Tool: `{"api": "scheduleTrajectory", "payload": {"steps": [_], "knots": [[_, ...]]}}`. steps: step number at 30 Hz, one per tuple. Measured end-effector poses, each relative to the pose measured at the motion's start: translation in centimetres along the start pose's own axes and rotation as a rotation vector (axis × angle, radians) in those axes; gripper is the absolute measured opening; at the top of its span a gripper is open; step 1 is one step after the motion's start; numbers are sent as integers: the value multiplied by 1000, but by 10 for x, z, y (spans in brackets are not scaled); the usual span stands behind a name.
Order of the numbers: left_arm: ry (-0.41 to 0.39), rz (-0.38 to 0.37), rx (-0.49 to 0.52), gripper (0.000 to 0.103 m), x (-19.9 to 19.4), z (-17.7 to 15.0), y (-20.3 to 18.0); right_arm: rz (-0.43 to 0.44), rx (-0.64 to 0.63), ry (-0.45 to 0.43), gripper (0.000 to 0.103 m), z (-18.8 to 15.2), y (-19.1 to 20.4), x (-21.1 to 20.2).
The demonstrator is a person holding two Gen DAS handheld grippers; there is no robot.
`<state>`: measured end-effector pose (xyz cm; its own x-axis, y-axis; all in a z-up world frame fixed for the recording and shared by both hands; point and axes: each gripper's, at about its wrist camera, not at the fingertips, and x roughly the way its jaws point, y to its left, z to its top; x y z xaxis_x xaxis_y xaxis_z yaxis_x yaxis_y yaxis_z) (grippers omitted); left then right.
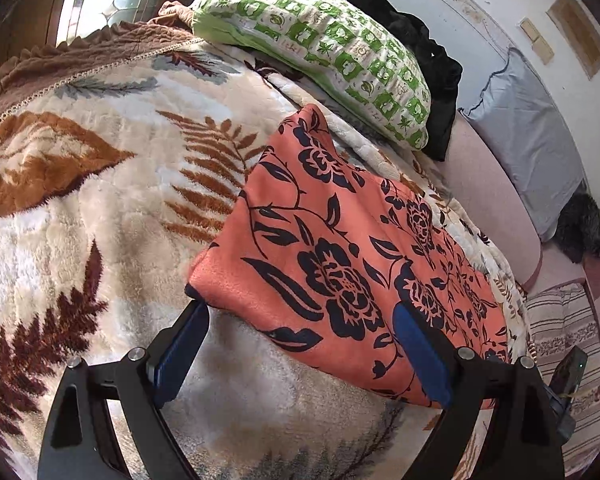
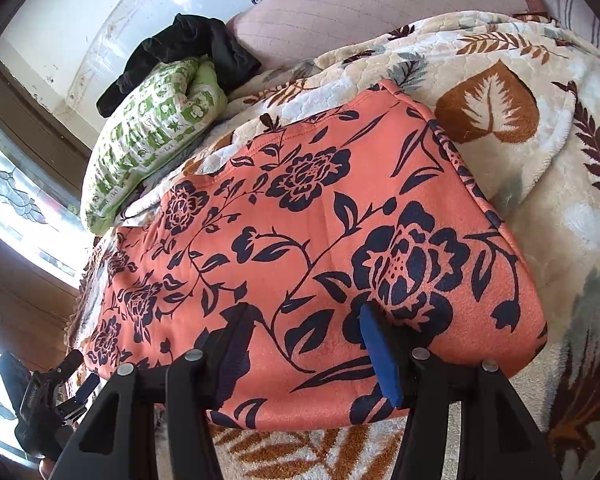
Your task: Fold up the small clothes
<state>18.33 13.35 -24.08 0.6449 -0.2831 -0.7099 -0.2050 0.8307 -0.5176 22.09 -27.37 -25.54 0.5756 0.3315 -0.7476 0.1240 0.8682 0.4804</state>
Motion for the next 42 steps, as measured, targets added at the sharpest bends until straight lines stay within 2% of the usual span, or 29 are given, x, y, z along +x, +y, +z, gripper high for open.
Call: {"api": "scheduleTrajectory", "payload": {"steps": [3,6,7,9,11,17,20,23,26,28,31,35,39,42], "knots": [[10,-16,-74,93,10,5,10,-4,4,-2,60,0,1,2],[-31,-24,-100,91,14,8,10,-7,1,-2,60,0,1,2],[-45,-14,-88,87,15,8,7,-7,2,-3,60,1,2,3],[-63,25,-73,69,21,11,4,-9,-1,-4,60,1,2,4],[-76,48,-84,55,28,12,4,-13,-15,-6,60,0,4,4],[-114,97,-81,55,35,15,-2,-11,-76,-22,55,-4,8,4],[-133,107,-49,37,33,16,-8,-4,-111,-22,56,-1,14,-1],[-165,170,86,32,28,13,-28,29,-150,-17,57,7,33,-5],[-205,200,196,31,21,6,-46,47,-228,28,59,28,74,1],[-224,226,278,31,18,3,-59,63,-281,92,69,46,110,10],[-244,228,379,31,15,-6,-76,136,-365,220,70,70,168,29],[-279,241,564,31,15,-27,-110,153,-441,353,73,96,237,54],[-292,217,684,31,14,-45,-132,109,-482,420,74,108,288,75],[-282,178,705,31,11,-50,-139,-23,-536,446,74,108,307,97]]}}
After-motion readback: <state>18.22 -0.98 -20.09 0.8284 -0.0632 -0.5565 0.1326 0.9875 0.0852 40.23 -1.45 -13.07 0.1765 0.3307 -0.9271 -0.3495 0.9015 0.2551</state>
